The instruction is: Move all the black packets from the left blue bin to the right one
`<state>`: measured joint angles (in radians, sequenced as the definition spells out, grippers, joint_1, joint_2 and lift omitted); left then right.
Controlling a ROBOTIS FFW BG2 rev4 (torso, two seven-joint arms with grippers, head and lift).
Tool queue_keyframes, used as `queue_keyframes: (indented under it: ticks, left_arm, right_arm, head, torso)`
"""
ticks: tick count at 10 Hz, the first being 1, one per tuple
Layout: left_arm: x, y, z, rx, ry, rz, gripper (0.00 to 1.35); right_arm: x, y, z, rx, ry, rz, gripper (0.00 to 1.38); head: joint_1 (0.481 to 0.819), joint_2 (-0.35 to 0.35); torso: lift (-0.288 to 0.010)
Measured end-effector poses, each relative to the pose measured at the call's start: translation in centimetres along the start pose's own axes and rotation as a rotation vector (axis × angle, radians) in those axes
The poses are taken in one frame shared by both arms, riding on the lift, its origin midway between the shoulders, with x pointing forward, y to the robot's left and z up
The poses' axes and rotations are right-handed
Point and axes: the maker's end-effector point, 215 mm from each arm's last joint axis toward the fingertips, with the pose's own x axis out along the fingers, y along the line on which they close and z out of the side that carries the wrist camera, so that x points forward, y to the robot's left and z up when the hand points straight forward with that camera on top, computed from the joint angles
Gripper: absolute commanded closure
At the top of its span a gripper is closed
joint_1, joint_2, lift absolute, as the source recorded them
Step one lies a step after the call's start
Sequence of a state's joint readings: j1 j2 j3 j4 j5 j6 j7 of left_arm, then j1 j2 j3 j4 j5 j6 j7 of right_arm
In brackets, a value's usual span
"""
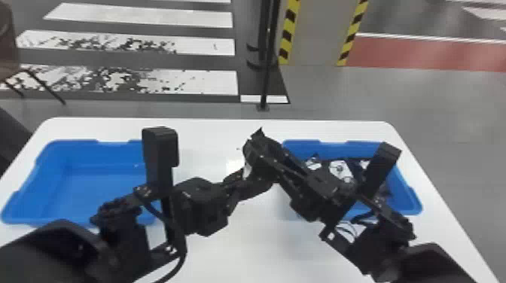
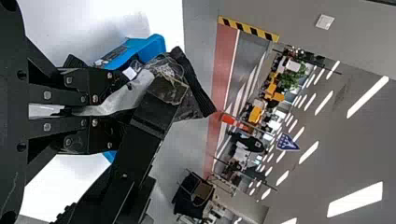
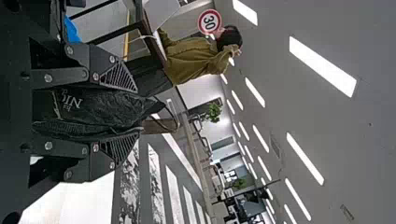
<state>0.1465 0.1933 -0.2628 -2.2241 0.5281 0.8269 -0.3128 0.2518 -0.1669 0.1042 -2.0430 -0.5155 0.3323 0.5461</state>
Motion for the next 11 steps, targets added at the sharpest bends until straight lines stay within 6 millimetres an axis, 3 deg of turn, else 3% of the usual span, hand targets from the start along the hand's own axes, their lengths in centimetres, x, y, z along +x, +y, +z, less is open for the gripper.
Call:
queue_keyframes:
  ticks: [1,2,3,4,6,7,10,11]
  left_arm:
    - [0.0,0.0,0.0,-0.001,0.000,0.001,1.19]
    - [-0.1,0.2,-0.1,-0.005,0.003,0.003,0.86]
    - [-0.3,0.3,-0.5,-0.021,0.009,0.002,0.40]
    - [-0.7,0.5,-1.1,-0.043,0.016,0.007,0.11]
    - [-2.0,1.9,-2.1,-0.091,0.013,0.040,0.15]
    - [-3.2,2.5,-2.2,-0.105,0.002,0.065,0.15]
    - [-7.6,4.4,-1.9,-0.131,-0.051,0.159,0.15]
    - [-9.3,5.4,-1.5,-0.139,-0.078,0.200,0.15]
  right_arm:
    - [0.0,0.0,0.1,0.000,-0.009,0.000,1.28]
    - [0.0,-0.1,0.3,0.000,-0.020,-0.004,1.28]
    - [0.0,-0.8,0.7,0.003,-0.031,-0.017,1.28]
    - [-0.2,-2.4,1.5,-0.009,-0.044,-0.047,1.28]
    - [-1.9,-7.1,3.6,-0.060,-0.067,-0.145,1.28]
    - [-3.1,-10.3,4.1,-0.085,-0.061,-0.210,1.28]
    - [-7.8,-22.3,1.3,-0.101,0.033,-0.442,1.27]
    - [-9.3,-25.3,0.4,-0.106,0.065,-0.512,0.98]
  head:
    - [0.695,-0.107]
    - [0.695,-0.106]
    - [0.695,-0.109]
    - [0.695,-0.121]
    - [0.695,-0.151]
    - [0.695,-0.171]
    - [0.695,-0.222]
    - [0.695,-0.232]
  torso:
    - [-0.140]
    - [-0.140]
    - [-0.140]
    - [-0.140]
    - [-0.140]
    - [-0.140]
    - [-0.140]
    - [-0.140]
